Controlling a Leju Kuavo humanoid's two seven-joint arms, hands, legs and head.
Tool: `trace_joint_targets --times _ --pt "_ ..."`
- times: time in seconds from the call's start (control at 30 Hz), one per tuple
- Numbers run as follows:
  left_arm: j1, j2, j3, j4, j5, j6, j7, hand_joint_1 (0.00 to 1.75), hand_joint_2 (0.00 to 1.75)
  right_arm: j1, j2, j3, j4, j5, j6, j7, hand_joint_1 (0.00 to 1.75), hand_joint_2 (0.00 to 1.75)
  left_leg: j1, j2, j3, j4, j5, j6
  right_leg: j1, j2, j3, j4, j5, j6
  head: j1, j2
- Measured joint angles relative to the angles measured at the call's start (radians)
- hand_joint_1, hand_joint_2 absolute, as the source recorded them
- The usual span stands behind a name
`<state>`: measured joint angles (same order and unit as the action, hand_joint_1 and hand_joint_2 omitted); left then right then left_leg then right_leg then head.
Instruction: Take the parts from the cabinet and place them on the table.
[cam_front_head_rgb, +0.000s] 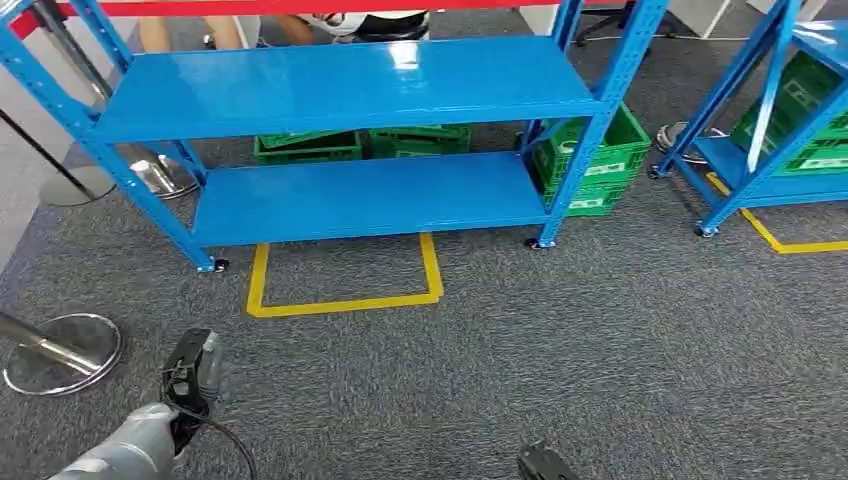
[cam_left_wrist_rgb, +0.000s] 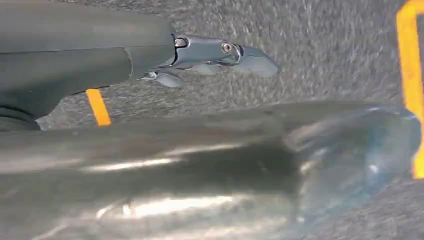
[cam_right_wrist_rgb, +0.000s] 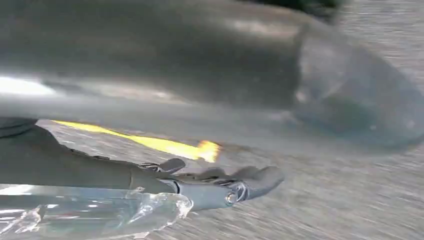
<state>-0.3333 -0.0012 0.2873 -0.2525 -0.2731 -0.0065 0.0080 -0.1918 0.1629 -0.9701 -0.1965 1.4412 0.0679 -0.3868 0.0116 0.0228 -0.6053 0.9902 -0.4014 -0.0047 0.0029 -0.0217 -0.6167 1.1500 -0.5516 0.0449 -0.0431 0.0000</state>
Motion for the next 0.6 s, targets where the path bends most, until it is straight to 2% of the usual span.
trace_joint_targets --times 0.07,0.1,0.13,0.17,0.2,0.23,0.27,0.33,0.37,0.4,0.43,0.47,0.5,0.53,0.57,0.6 --pt "0.000 -0.004 0.001 -0.002 0.002 0.003 -0.009 0.00 0.00 -0.013 0.000 0.000 0.000 -0.011 0.002 -0.015 0.00 0.00 -0.001 -0.032 -0.005 0.000 0.003 0.004 -0.002 0.017 -0.073 0.162 -0.066 0.003 0.002 0.000" --pt "0.003 -0.006 0.002 -0.002 0.004 0.004 -0.011 0.00 0.00 -0.017 0.000 0.001 -0.002 -0.015 0.003 -0.019 0.00 0.00 -0.001 -0.048 -0.006 0.000 0.005 0.004 -0.002 0.019 -0.089 0.193 -0.067 0.001 0.002 0.000" --pt "0.005 -0.007 0.002 -0.002 0.005 0.006 -0.013 0.00 0.00 -0.019 0.000 0.002 -0.003 -0.017 0.003 -0.023 0.00 0.00 -0.001 -0.064 -0.006 0.001 0.007 0.002 -0.002 0.020 -0.082 0.174 -0.044 0.000 0.002 0.000" --pt "0.005 -0.008 0.002 -0.002 0.005 0.007 -0.015 0.00 0.00 -0.022 0.000 0.002 -0.003 -0.018 0.004 -0.024 0.00 0.00 0.000 -0.081 -0.006 0.001 0.008 0.000 -0.003 0.021 -0.055 0.117 -0.006 -0.002 0.003 0.000" --pt "0.004 -0.010 0.002 -0.002 0.008 0.008 -0.019 0.00 0.00 -0.024 0.001 0.003 -0.003 -0.018 0.007 -0.024 0.00 0.00 0.002 -0.098 -0.006 0.001 0.009 -0.003 -0.005 0.030 -0.011 0.025 0.043 -0.005 0.003 0.000" --pt "0.004 -0.013 0.003 -0.003 0.008 0.009 -0.022 0.00 0.00 -0.024 0.002 0.003 -0.003 -0.019 0.009 -0.022 0.00 0.00 0.003 -0.111 -0.007 0.001 0.007 -0.007 -0.009 0.059 0.034 -0.068 0.082 -0.005 0.004 0.000" --pt "0.003 -0.013 0.003 -0.006 0.008 0.010 -0.026 0.00 0.00 -0.022 0.003 0.003 -0.003 -0.021 0.014 -0.018 0.00 0.00 -0.002 -0.117 -0.009 0.005 0.004 -0.014 -0.015 0.098 0.051 -0.109 0.062 -0.005 0.007 0.000" --pt "0.003 -0.013 0.003 -0.011 0.000 0.010 -0.035 0.00 0.00 -0.019 0.006 0.003 -0.003 -0.039 0.018 -0.008 0.00 0.00 -0.001 -0.132 -0.014 0.000 -0.007 -0.026 -0.012 0.088 0.053 -0.121 0.050 -0.015 0.006 0.000" --pt "0.006 -0.013 0.003 -0.012 -0.008 0.001 -0.043 0.00 0.00 -0.015 0.006 0.003 -0.003 -0.053 0.019 -0.004 0.00 0.00 0.002 -0.137 -0.013 -0.004 -0.008 -0.031 -0.009 0.084 0.054 -0.121 0.043 -0.025 0.005 0.000" --pt "0.010 -0.013 0.002 -0.015 -0.013 -0.007 -0.047 0.00 0.00 -0.012 0.006 0.003 -0.003 -0.064 0.019 -0.003 0.00 0.00 0.004 -0.140 -0.013 -0.007 -0.009 -0.037 -0.010 0.081 0.071 -0.122 0.043 -0.033 0.005 0.000" --pt "0.017 -0.013 0.001 -0.025 -0.018 -0.010 -0.048 0.00 0.00 -0.008 0.006 0.002 -0.003 -0.069 0.019 -0.002 0.00 0.00 0.004 -0.129 -0.009 0.002 -0.009 -0.040 -0.017 0.073 0.081 -0.128 0.055 -0.039 0.005 0.000" --pt "0.021 -0.023 -0.003 -0.034 -0.019 -0.015 -0.049 0.00 0.00 -0.002 0.006 0.002 -0.004 -0.076 0.019 0.000 0.00 0.00 -0.001 -0.082 -0.023 0.036 -0.020 -0.043 -0.016 0.070 0.092 -0.131 0.051 -0.044 -0.005 0.000" --pt "0.021 -0.026 -0.006 -0.040 -0.019 -0.018 -0.049 0.00 0.00 0.003 0.006 0.002 -0.004 -0.080 0.020 0.000 0.00 0.00 -0.001 -0.055 -0.059 0.100 -0.045 -0.047 -0.014 0.062 0.101 -0.132 0.046 -0.049 -0.011 0.000" --pt "0.022 -0.029 -0.011 -0.043 -0.019 -0.019 -0.049 0.00 0.00 0.008 0.006 0.002 -0.004 -0.085 0.020 0.004 0.00 0.00 0.000 -0.040 -0.108 0.179 -0.073 -0.050 -0.013 0.055 0.110 -0.132 0.037 -0.050 -0.011 0.000" --pt "0.026 -0.031 -0.015 -0.047 -0.019 -0.019 -0.048 0.00 0.00 0.014 0.006 0.002 -0.004 -0.090 0.019 0.006 0.00 0.00 0.000 -0.035 -0.163 0.259 -0.092 -0.051 -0.012 0.050 0.120 -0.132 0.026 -0.051 -0.012 0.000" --pt "0.031 -0.032 -0.019 -0.050 -0.019 -0.019 -0.047 0.00 0.00 0.019 0.006 0.002 -0.004 -0.093 0.019 0.008 0.00 0.00 0.000 -0.035 -0.206 0.307 -0.090 -0.052 -0.012 0.047 0.132 -0.132 0.014 -0.050 -0.011 0.000"
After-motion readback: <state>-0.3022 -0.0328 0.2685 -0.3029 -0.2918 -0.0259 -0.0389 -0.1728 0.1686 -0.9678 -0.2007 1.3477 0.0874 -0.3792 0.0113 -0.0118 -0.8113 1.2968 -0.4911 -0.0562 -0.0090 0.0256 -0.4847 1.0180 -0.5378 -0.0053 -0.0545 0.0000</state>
